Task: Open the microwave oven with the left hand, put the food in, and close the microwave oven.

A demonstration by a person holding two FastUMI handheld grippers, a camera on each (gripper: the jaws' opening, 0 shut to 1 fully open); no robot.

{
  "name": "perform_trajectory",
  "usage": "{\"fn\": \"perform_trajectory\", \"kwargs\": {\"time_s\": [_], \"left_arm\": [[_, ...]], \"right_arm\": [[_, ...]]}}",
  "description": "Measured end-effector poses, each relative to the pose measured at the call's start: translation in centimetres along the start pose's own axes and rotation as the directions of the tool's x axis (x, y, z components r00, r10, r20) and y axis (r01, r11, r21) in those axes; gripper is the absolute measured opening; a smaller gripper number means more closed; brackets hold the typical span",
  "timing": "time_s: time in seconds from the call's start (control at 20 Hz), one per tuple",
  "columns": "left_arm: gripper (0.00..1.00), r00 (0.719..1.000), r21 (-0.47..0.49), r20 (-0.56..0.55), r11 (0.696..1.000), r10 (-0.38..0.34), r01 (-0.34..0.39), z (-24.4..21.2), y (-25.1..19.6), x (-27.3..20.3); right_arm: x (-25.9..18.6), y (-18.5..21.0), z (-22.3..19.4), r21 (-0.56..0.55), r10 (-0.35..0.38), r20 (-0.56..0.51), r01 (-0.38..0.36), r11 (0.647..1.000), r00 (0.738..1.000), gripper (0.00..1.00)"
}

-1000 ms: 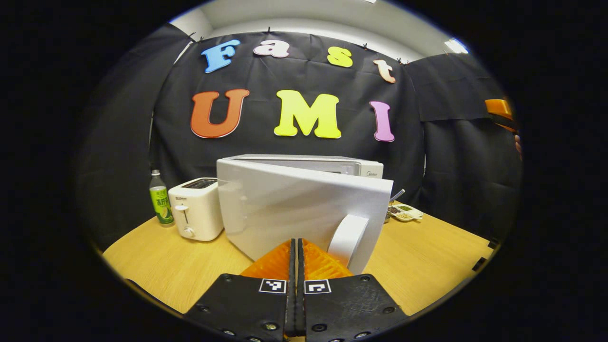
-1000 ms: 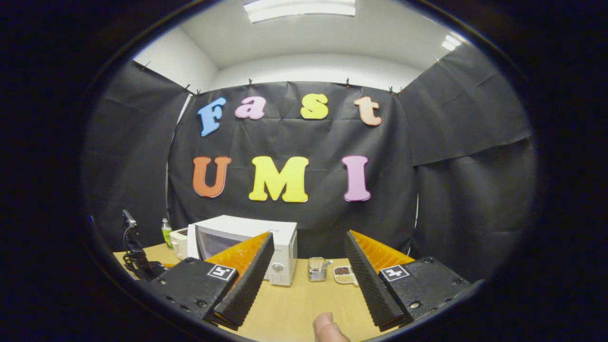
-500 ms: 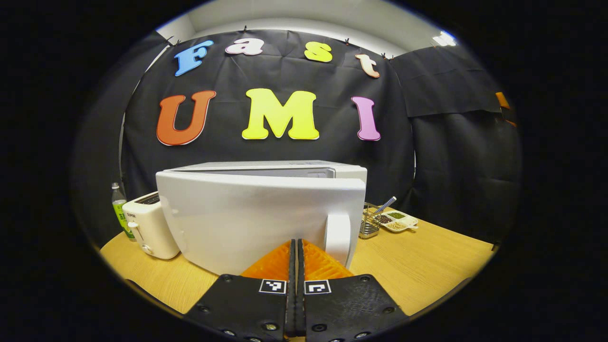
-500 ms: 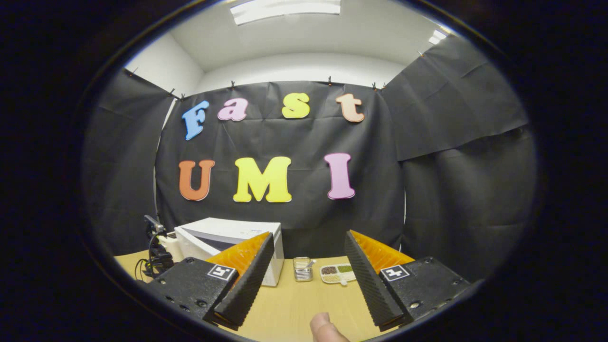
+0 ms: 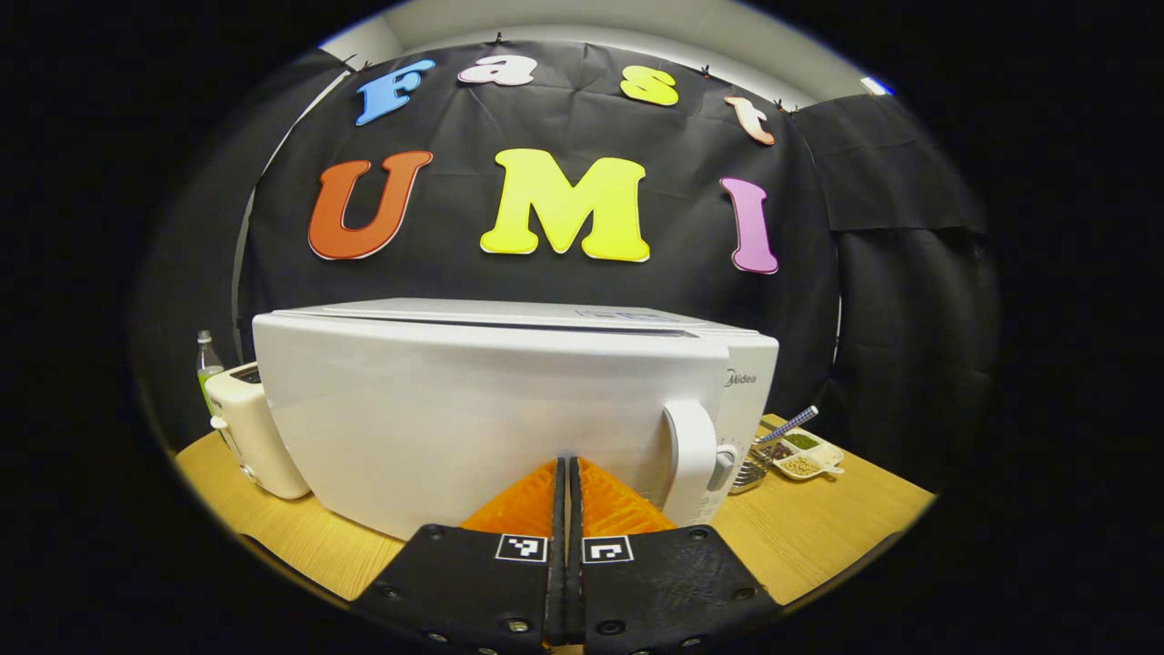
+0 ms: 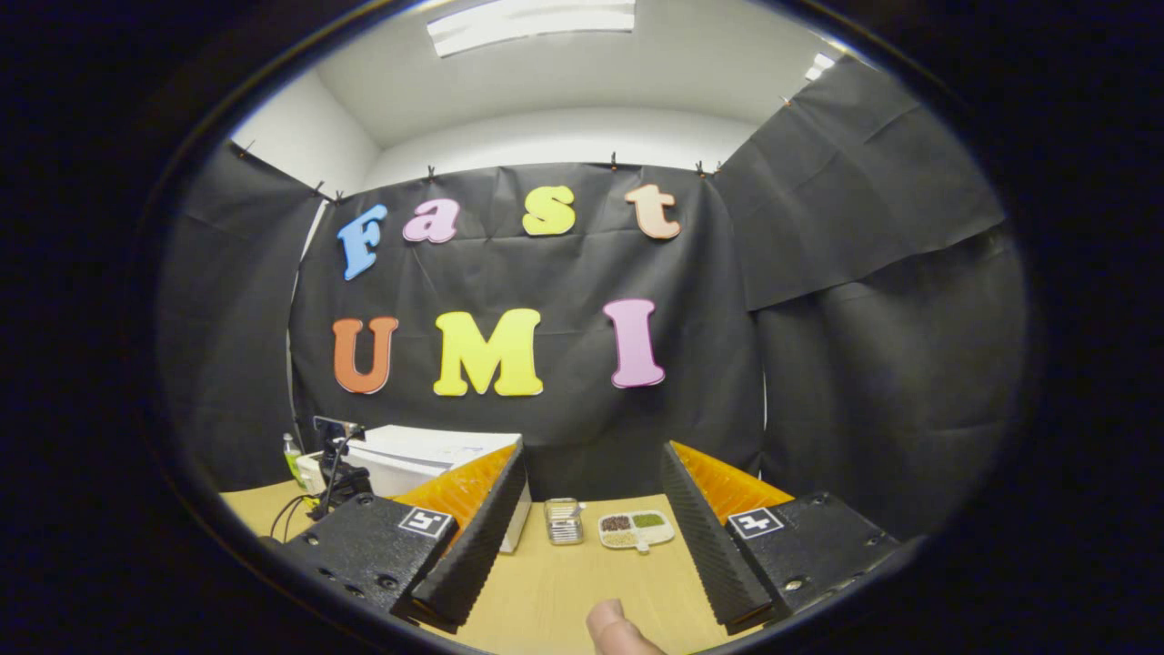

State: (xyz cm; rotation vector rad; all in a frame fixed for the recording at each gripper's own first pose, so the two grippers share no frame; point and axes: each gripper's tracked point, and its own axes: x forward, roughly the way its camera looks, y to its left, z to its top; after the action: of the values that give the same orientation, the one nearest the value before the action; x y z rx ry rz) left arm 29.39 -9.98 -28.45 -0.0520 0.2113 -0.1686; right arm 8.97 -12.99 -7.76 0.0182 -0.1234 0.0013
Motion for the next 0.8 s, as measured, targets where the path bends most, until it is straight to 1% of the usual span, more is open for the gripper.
{"fn": "perform_trajectory", "kwargs": {"time_s": [0.1, 0.15, 0.2, 0.25, 0.3, 0.35, 0.4, 0.55, 0.65, 0.8], "left_arm": [[0.0, 0.999, 0.037, 0.011, 0.999, 0.036, -0.036, 0.0, 0.1, 1.0], [0.01, 0.999, 0.039, 0.027, 0.999, 0.037, -0.038, 0.1, 0.0, 1.6], [0.0, 1.0, 0.014, -0.007, 0.999, 0.029, -0.029, -0.7, -0.2, 1.9], [0.0, 0.999, -0.014, 0.001, 0.999, 0.039, -0.039, -0.6, -0.3, 1.7], [0.02, 0.999, -0.023, 0.01, 0.999, 0.041, -0.041, 0.0, -0.3, 1.7], [0.01, 0.999, -0.039, -0.018, 0.998, 0.046, -0.046, -0.5, -0.4, 1.8], [0.01, 0.999, -0.046, -0.006, 0.998, 0.045, -0.045, -0.2, -0.5, 1.8], [0.0, 0.999, -0.053, -0.033, 0.998, 0.041, -0.043, -0.5, -0.4, 1.8], [0.0, 0.997, -0.057, -0.068, 0.998, 0.038, -0.042, -0.9, -0.5, 1.0], [0.0, 0.999, -0.047, -0.046, 0.999, 0.021, -0.023, 0.8, -1.3, -1.5]], "right_arm": [[0.2, -0.2, -0.3, 0.008, 0.001, -0.004, -0.001, 1.0, 1.0, 0.95], [0.2, -0.3, -0.6, 0.011, -0.002, -0.01, 0.002, 1.0, 1.0, 0.95], [0.2, -0.4, -0.8, 0.013, -0.006, -0.02, 0.006, 1.0, 1.0, 0.95], [0.2, -0.5, -1.0, 0.015, -0.01, -0.031, 0.01, 1.0, 0.999, 0.95], [0.0, -0.5, -1.1, 0.017, -0.012, -0.036, 0.013, 1.0, 0.999, 0.95], [-0.3, -0.4, -1.1, 0.019, -0.014, -0.04, 0.015, 1.0, 0.999, 0.95], [-0.5, -0.3, -1.0, 0.019, -0.017, -0.042, 0.017, 1.0, 0.999, 0.95], [-1.6, -0.3, -0.6, 0.019, -0.04, -0.045, 0.041, 0.999, 0.998, 0.95], [-2.3, -0.5, -0.6, 0.016, -0.059, -0.052, 0.06, 0.998, 0.997, 0.95], [-3.6, -0.8, -0.1, 0.016, -0.082, -0.054, 0.083, 0.996, 0.995, 0.95]]}}
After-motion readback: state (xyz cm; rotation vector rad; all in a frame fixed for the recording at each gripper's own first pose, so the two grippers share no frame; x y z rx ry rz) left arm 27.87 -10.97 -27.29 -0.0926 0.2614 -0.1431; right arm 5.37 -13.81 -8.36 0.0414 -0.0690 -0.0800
